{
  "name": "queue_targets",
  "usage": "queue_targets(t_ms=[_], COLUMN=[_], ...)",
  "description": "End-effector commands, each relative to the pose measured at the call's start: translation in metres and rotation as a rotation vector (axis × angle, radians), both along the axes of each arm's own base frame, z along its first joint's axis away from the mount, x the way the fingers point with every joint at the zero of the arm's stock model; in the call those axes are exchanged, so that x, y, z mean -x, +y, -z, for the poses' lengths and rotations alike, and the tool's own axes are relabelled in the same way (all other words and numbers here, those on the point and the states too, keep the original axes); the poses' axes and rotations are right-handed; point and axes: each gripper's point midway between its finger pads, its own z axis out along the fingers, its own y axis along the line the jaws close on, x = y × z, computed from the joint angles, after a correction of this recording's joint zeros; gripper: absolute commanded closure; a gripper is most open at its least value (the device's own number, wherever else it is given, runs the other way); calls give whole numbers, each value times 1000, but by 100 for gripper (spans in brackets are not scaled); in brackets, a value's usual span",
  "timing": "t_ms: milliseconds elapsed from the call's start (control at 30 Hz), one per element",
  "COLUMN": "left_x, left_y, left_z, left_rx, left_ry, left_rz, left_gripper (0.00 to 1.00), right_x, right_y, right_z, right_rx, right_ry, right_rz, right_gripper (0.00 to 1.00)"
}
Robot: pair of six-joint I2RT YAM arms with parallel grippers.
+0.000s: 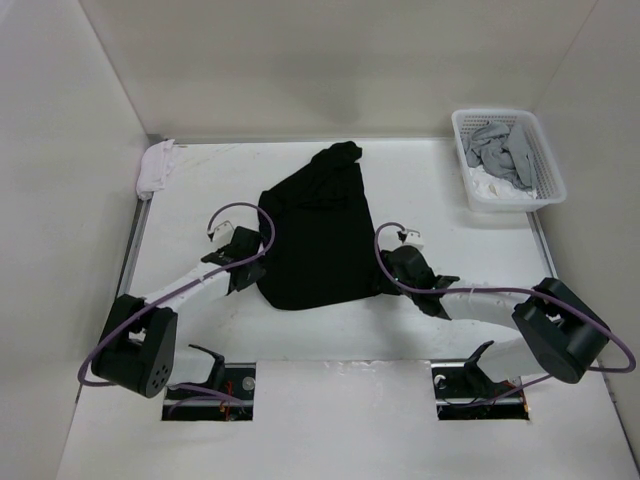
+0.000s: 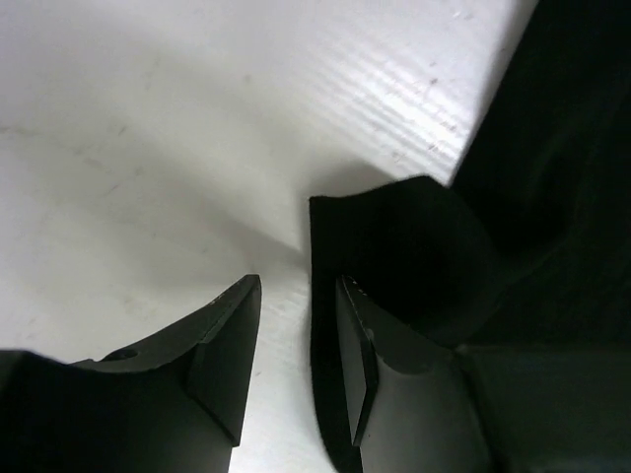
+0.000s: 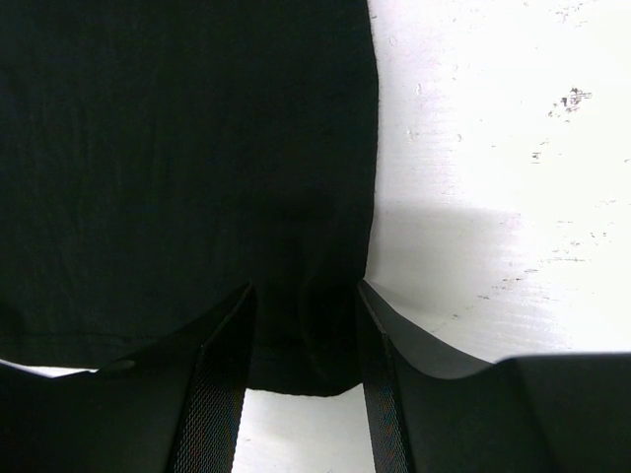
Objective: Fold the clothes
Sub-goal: Flatten the tank top out
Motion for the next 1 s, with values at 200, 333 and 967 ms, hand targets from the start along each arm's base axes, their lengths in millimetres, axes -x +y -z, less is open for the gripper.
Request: queue_targets(t_ms=[200,333,967], left_x=[-42,-43,-36], left_y=[-38,-44,-29], left_z=[-20,-29,-17], left_rx=[124,133,108], left_ry=[-195,-237,-203], left_rz=[71,86,79], left_gripper=[95,100,66], right_x=[-3,-2,1], right_y=[5,6,14], right_z=[-3,-3,-7], right_rx=[5,9,-1], right_ry=[-28,-34,-61], right_rz=[-5,-7,-34], right_gripper=[50,50,48])
